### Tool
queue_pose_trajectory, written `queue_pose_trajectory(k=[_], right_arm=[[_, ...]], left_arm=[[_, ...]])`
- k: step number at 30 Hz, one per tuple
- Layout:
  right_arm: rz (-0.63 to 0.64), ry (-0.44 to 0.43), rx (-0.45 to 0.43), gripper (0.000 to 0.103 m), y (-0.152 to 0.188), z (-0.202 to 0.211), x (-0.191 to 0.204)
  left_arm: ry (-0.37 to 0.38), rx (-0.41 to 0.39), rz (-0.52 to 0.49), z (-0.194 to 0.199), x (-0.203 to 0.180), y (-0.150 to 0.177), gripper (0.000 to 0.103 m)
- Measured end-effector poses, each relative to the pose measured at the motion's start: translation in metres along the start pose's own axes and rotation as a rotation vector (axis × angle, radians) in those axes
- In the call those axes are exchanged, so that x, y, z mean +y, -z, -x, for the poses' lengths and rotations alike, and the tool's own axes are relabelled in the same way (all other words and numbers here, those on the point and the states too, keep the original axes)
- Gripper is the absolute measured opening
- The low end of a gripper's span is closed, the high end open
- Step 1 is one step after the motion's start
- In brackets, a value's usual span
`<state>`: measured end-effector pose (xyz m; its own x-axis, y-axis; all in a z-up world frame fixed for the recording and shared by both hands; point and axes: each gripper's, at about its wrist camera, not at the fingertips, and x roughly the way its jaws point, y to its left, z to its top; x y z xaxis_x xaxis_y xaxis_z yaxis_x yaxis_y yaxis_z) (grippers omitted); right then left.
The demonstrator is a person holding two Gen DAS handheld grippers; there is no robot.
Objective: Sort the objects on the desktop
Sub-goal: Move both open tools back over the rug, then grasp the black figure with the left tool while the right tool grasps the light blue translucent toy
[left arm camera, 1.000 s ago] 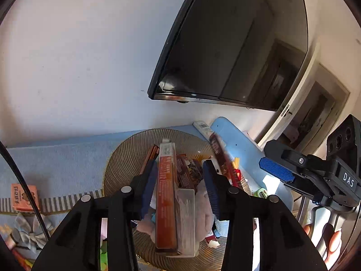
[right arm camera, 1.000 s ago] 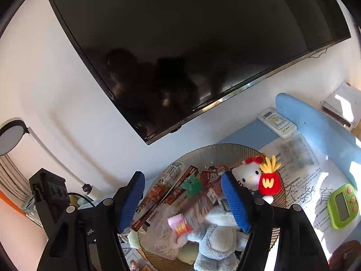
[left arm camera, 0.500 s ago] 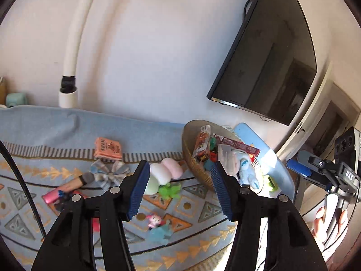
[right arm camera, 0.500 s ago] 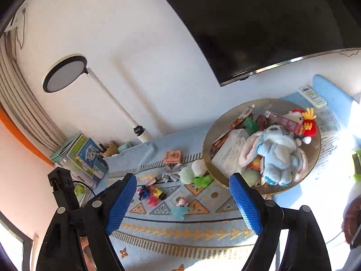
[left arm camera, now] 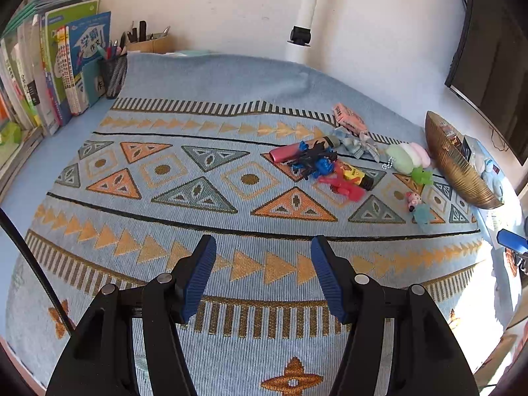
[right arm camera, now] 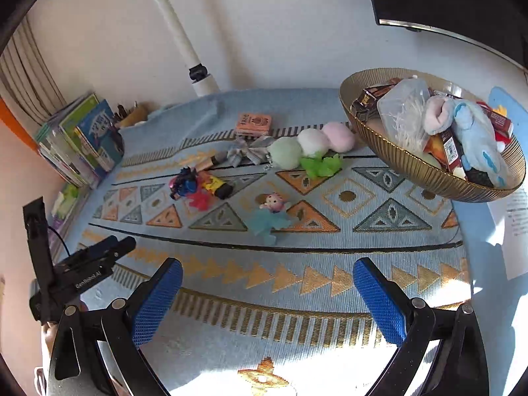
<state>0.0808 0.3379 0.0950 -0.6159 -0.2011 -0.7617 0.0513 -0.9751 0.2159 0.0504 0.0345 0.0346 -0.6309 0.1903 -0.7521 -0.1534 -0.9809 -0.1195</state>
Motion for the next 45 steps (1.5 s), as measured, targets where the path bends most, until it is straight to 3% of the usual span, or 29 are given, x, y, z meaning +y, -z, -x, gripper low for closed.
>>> queue_pose_trajectory(k=[4, 8, 14, 18, 22, 25, 26, 27, 34, 38, 39, 40, 41, 42, 45], right_arm=[[0.064, 0.052, -0.039, 0.103, 0.006, -0.018, -0.007], [0.032, 0.019, -0.023, 0.103, 0.007, -0.030, -0.020], [-0.102, -0.050, -0.017, 0.103, 0.004, -0.032, -0.048], [-0.103, -0.056, -0.037, 0.103, 0.005, -0.029, -0.047], [-0.089, -0.067, -0.044, 0.103, 0.004, -0.029, -0.043], [-0.080, -0.069, -0.050, 0.103, 0.003, -0.029, -0.039], [-0.078, -0.070, -0.053, 0.103, 0.003, -0.028, -0.039], [-0.076, -0.070, -0.057, 0.103, 0.003, -0.027, -0.039], [-0.061, -0.064, -0.074, 0.103, 0.004, -0.022, -0.036], [-0.070, -0.043, -0.013, 0.103, -0.002, -0.032, -0.028], [-0.110, -0.089, 0.013, 0.098, -0.005, -0.036, -0.028], [-0.137, -0.134, 0.035, 0.089, -0.009, -0.040, -0.025], [-0.140, -0.151, 0.052, 0.087, -0.013, -0.044, -0.019], [-0.120, -0.135, 0.054, 0.086, -0.017, -0.048, -0.011], [-0.038, -0.015, 0.020, 0.078, -0.027, -0.059, 0.010]], left_arm=[[-0.027, 0.021, -0.048, -0.022, -0.014, 0.004, 0.058], [-0.020, 0.037, -0.098, -0.041, -0.029, -0.002, 0.060], [0.081, 0.029, -0.199, -0.057, -0.047, -0.036, 0.060], [0.258, -0.040, -0.230, -0.068, -0.047, -0.062, 0.060], [0.219, 0.022, -0.211, -0.098, -0.045, -0.079, 0.060], [0.297, 0.034, -0.228, -0.105, -0.047, -0.076, 0.059], [0.281, 0.030, -0.241, -0.104, -0.050, -0.075, 0.055], [0.260, 0.021, -0.257, -0.103, -0.054, -0.074, 0.041], [0.283, -0.014, -0.232, -0.084, -0.055, -0.066, 0.036], [0.252, -0.013, -0.220, -0.059, -0.047, -0.048, 0.036], [0.255, -0.001, -0.209, -0.055, -0.044, -0.043, 0.036], [0.285, 0.005, -0.196, -0.052, -0.039, -0.037, 0.036], [0.335, -0.001, -0.183, -0.049, -0.035, -0.032, 0.036], [0.364, -0.005, -0.173, -0.047, -0.033, -0.026, 0.036], [0.350, -0.015, -0.181, -0.044, -0.032, -0.018, 0.037]])
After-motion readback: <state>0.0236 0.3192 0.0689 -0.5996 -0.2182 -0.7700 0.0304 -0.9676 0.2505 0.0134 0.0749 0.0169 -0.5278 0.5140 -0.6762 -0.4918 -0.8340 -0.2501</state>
